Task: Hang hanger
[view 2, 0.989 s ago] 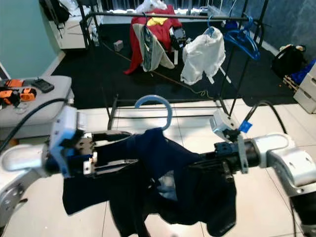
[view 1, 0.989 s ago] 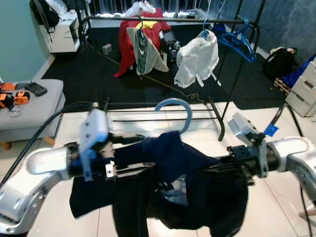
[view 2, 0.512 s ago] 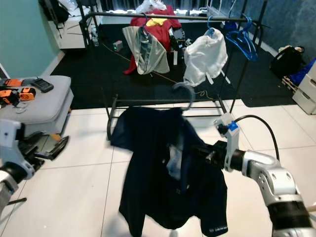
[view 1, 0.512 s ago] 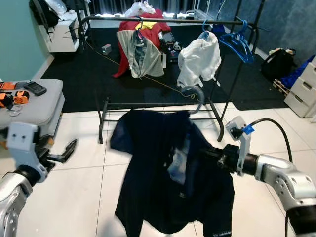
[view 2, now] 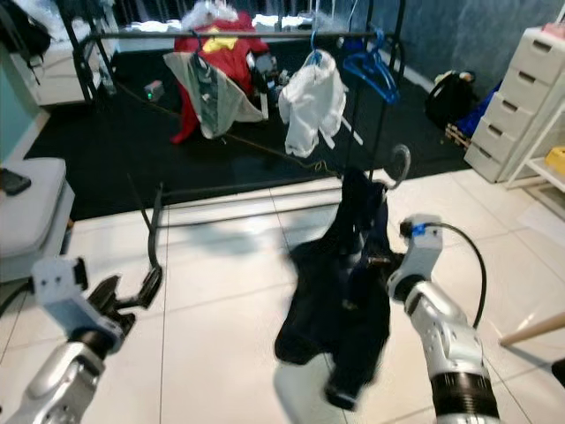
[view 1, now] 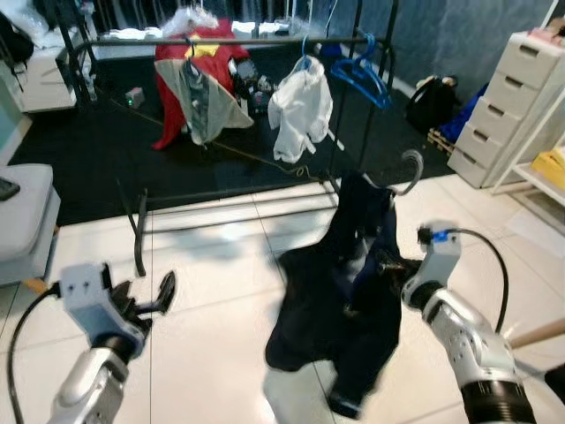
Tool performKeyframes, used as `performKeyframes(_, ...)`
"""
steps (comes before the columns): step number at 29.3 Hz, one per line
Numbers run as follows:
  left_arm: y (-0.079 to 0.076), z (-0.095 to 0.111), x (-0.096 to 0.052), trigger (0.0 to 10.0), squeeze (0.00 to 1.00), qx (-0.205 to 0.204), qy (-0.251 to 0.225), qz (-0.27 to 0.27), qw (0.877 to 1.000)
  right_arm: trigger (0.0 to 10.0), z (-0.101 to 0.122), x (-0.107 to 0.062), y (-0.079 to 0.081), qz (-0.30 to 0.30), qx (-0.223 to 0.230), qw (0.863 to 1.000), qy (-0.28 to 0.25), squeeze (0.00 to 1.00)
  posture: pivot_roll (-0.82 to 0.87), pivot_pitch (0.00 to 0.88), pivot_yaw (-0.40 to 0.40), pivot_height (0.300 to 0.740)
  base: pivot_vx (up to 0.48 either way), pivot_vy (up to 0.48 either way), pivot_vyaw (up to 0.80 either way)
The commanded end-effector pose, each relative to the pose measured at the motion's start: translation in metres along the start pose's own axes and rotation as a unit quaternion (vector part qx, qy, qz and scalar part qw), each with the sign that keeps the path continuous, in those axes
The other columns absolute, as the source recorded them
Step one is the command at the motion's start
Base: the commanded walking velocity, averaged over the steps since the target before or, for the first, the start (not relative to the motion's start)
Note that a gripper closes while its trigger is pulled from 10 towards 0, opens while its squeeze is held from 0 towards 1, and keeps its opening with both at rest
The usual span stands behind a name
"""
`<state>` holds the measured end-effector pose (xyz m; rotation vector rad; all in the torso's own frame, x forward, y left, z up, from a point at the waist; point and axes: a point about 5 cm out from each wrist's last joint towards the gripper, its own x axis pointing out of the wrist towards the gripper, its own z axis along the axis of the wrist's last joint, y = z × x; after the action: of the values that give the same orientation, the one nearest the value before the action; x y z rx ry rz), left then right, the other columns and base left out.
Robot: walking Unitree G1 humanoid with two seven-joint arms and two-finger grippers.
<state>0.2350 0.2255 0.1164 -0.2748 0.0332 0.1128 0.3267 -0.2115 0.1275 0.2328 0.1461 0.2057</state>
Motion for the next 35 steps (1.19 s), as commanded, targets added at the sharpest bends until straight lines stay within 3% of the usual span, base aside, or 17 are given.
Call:
performKeyframes(1, 0.001, -0.001, 0.0, 10.0, 0.0, 0.003, 0.0, 0.003, 1.0, 10.0, 0.002, 0.0, -0.001, -0.001, 0.0, 1.0, -0.008, 0.0, -0.11, 0.113, -0.018, 0.74, 0.472, 0.0, 0.0)
performKeyframes(3, 0.0, 0.0, 0.003, 10.0, 0.0, 0.007, -0.003, 0.005, 1.0, 10.0, 0.002, 0.001, -0.002, -0.006, 0.003, 1.0, -0.009, 0.0, -0.11, 0.114, -0.014, 0.74, 0.472, 0.0, 0.0)
performKeyframes(4, 0.005, 0.002, 0.011, 10.0, 0.0, 0.017, -0.003, 0.013, 1.0, 10.0, 0.002, 0.003, 0.0, -0.008, 0.017, 1.0, -0.016, 0.0, -0.12, 0.112, -0.007, 0.74, 0.472, 0.0, 0.0)
performKeyframes(12, 0.007, 0.002, 0.017, 10.0, 0.0, 0.025, 0.006, 0.022, 0.999, 10.0, 0.0, 0.007, 0.005, -0.021, 0.034, 0.999, -0.029, 0.0, -0.11, 0.11, 0.005, 0.74, 0.472, 0.0, 0.0)
performKeyframes(27, 0.013, -0.003, 0.021, 10.0, 0.0, 0.04, 0.013, 0.051, 0.998, 10.0, -0.003, 0.008, 0.011, 0.029, 0.033, 0.999, -0.028, 0.0, -0.11, 0.104, 0.001, 0.74, 0.472, 0.0, 0.0)
performKeyframes(35, 0.014, -0.005, 0.023, 10.0, 0.0, 0.043, 0.016, 0.059, 0.997, 10.0, -0.004, 0.008, 0.012, 0.037, 0.031, 0.998, -0.029, 0.0, -0.11, 0.1, 0.001, 0.74, 0.472, 0.0, 0.54)
